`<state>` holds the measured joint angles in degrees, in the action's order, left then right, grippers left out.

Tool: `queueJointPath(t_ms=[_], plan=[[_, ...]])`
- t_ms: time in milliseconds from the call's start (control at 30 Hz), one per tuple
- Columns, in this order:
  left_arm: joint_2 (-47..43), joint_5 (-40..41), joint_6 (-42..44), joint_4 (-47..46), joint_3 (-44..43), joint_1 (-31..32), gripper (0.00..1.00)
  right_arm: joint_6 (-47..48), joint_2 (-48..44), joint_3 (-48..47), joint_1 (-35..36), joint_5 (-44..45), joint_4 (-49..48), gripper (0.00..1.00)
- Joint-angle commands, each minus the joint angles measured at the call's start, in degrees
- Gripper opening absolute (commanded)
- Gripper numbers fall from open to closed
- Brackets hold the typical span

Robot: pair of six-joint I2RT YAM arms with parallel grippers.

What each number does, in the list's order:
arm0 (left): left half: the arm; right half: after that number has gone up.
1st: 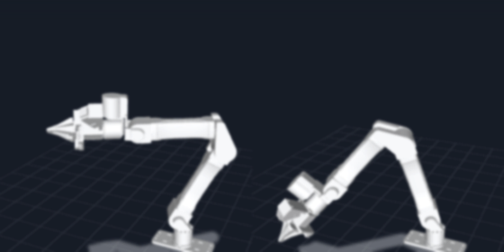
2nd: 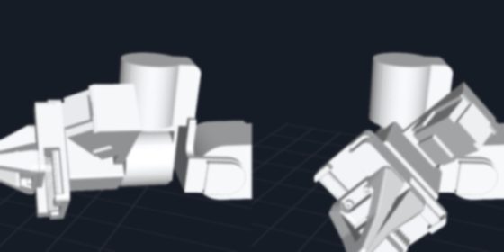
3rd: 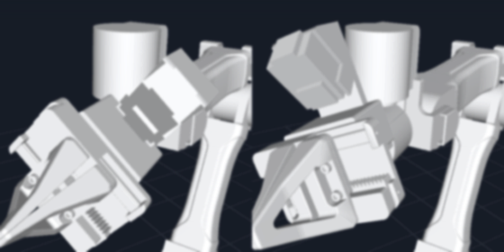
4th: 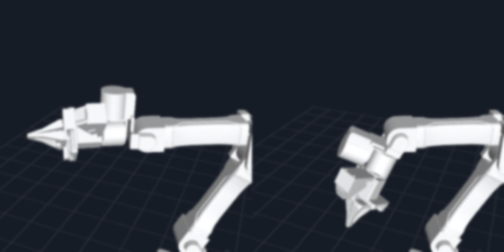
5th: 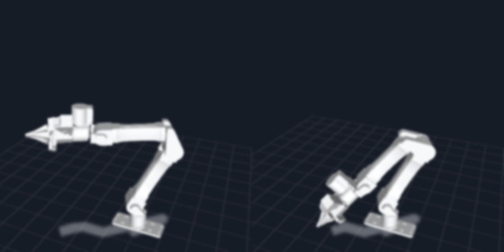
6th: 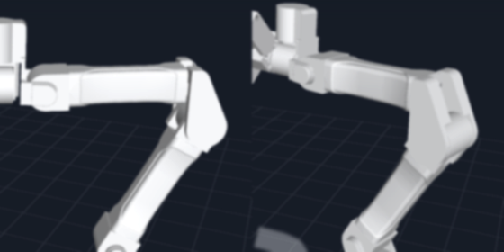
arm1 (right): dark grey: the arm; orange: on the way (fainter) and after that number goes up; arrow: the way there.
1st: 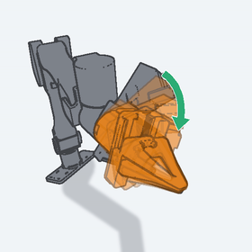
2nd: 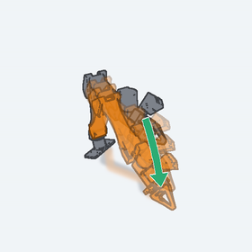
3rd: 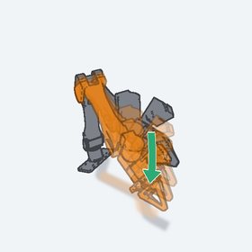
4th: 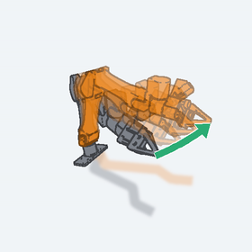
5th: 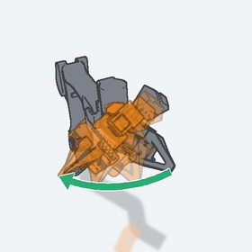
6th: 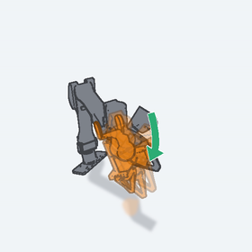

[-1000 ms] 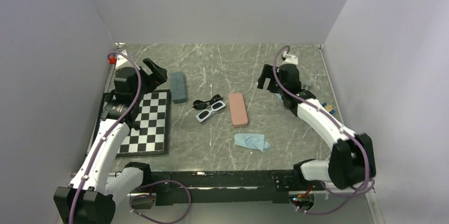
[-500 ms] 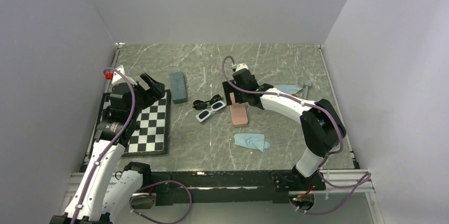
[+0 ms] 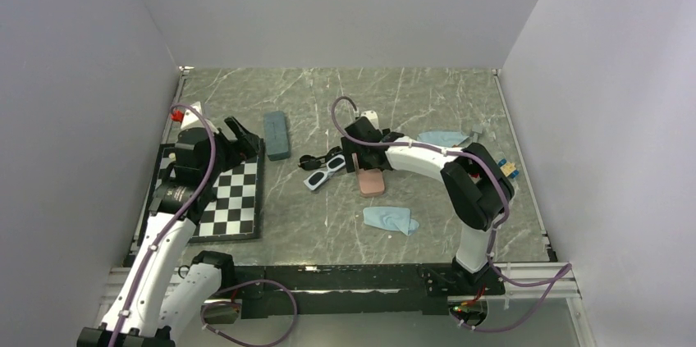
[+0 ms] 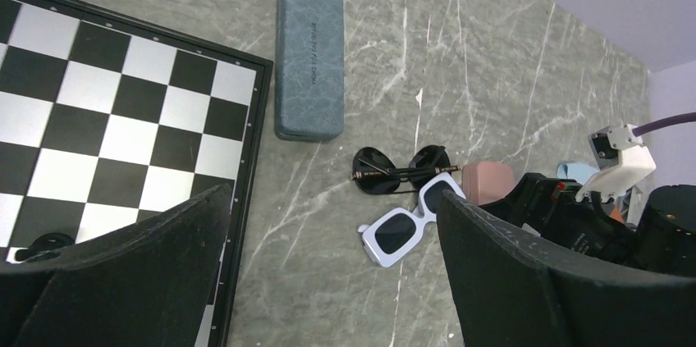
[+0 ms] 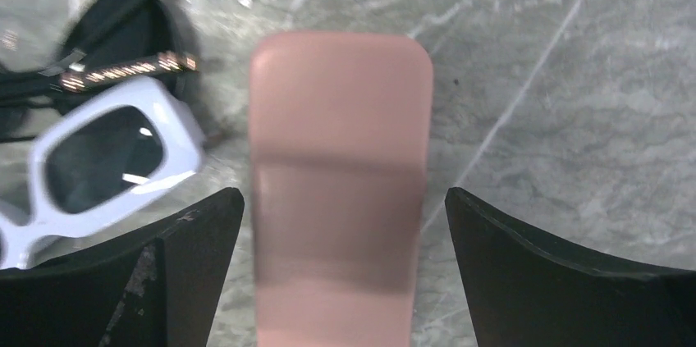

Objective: Organize the sunglasses
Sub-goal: Pick up the sunglasses case from the center of the board.

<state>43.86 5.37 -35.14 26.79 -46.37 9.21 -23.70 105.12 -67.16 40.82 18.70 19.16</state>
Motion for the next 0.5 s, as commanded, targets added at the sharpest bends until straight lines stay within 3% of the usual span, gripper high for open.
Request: queueJointPath(t_ms=[0,133,367,467], plan=[[1.41,-3.83,1.85,-3.88,0.19,0.19,0.99,-4.2,-2.53,3.19,0.01,3.78,2.11,0.99],[1.12,-4.69,1.66,-1.3,-0.59,0.19,0.99,-5.11,-3.21,4.73,0.05,2.26,-0.14,0.93],[-3.24,-9.22,1.11,-4.92,2.93,0.19,0.99,-5.58,-2.16,3.88,0.05,-1.14,-1.16,0.84],[-3.68,-9.01,1.28,-5.77,3.17,0.19,0.99,-5.36,-2.61,2.5,0.06,1.0,0.23,0.67]])
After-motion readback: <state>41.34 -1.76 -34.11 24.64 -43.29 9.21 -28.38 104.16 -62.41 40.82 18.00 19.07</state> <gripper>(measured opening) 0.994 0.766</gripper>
